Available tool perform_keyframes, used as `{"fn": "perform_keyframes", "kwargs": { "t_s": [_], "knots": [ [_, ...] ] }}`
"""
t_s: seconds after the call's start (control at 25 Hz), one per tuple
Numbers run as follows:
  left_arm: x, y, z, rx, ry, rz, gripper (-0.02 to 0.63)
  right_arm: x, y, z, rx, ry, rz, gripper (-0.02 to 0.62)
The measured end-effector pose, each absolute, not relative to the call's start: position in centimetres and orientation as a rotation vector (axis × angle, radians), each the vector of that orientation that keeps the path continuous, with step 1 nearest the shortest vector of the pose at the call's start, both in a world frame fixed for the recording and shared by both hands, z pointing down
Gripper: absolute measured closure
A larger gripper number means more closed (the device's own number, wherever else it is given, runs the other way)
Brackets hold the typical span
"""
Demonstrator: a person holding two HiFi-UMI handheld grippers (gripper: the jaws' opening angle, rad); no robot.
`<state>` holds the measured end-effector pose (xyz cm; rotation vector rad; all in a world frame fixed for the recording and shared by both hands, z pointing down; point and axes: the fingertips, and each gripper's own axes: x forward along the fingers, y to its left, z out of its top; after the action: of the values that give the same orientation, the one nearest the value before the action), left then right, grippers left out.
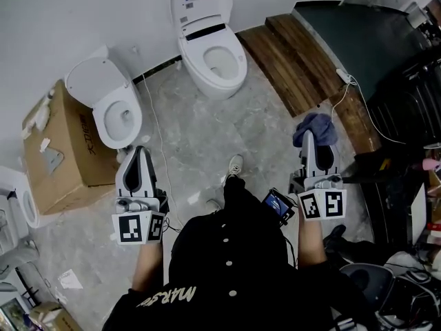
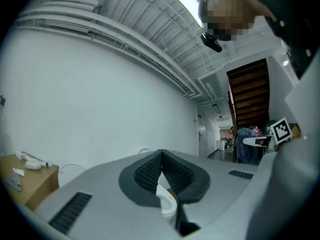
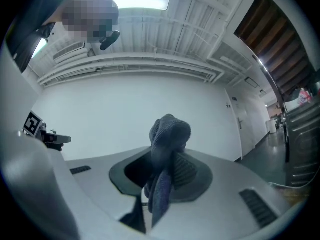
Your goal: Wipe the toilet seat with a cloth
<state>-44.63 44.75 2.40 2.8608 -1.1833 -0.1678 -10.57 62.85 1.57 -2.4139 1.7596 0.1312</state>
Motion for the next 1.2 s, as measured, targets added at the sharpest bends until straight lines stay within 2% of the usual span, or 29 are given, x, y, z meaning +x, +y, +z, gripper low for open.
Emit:
{"fn": "perform_keyframes", "kwargs": {
  "t_s": [0.6, 1.2],
  "knots": [
    [-33.8, 33.8, -0.7, 2.872, -1.287, -0.187, 0.596, 1.1, 49.2, 0.5, -2.356, 1.843, 0.149, 0.509],
    [-25.0, 27.6, 1.2, 2.808, -1.324, -0.135, 0.596, 10.2, 42.7, 2.0, -2.315, 1.895, 0.101, 0.509]
  ]
}}
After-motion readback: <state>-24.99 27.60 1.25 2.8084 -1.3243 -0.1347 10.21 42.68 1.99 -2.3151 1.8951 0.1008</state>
